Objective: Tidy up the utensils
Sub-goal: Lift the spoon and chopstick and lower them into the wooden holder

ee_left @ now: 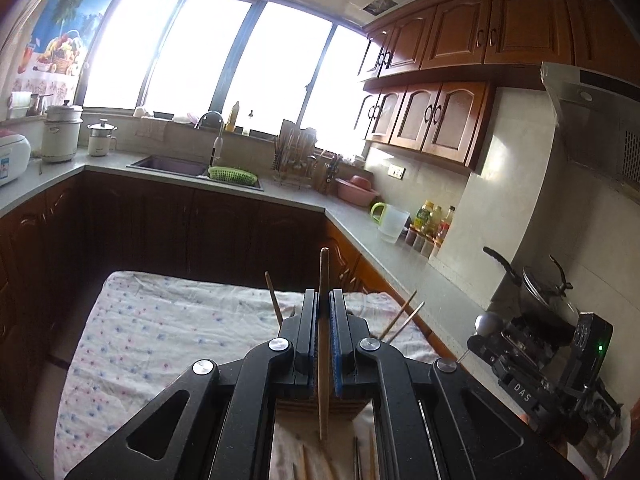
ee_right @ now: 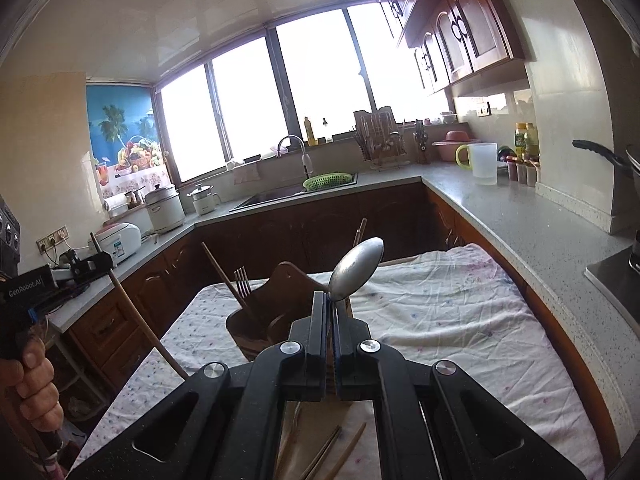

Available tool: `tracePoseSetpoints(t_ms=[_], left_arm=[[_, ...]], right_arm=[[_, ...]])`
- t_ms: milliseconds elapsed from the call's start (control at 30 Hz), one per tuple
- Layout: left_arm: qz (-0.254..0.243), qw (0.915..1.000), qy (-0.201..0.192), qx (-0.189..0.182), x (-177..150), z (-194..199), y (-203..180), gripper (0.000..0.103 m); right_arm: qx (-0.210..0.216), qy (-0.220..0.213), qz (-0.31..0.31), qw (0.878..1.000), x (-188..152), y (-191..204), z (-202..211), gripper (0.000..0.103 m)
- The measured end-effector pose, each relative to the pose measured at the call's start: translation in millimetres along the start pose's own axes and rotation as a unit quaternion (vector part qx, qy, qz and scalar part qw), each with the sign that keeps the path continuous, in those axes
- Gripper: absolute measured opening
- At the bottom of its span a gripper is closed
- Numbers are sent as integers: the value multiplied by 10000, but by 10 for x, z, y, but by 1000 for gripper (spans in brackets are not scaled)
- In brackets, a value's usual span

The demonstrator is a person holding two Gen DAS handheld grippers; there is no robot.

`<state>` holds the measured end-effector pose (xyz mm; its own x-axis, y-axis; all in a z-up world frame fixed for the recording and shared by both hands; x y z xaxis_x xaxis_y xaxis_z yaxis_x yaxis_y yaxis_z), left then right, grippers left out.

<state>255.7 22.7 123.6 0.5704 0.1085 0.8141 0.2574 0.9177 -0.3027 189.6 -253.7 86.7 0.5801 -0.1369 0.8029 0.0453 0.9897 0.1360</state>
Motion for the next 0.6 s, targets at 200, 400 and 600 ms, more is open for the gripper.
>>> tracePoseSetpoints(t_ms=[200,400,600], left_arm=[[-33,9989,-413,203,274,-211,9,4],[-9,9975,-526,470,220,-645,66,4],[189,9983,-217,506,-79,-1082,132,4]], right_arm=[[-220,-386,358,9984,314,117,-143,2],[-381,-531,751,9950,440,238,-392,2],[-400,-278,855,9952,237,227,-690,2]])
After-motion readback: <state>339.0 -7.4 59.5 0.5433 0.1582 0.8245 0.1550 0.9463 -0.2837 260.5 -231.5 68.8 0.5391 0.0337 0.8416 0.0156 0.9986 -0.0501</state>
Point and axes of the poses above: each gripper's, at about its wrist camera, not at the fingertips, and z roughly against the way its jaws point, y to its left, x to its top, the point moved 2 cm from there along -z, roughly the way its jaws point, and after that the axes turned 12 degrees about y, right-handed, at the moved point
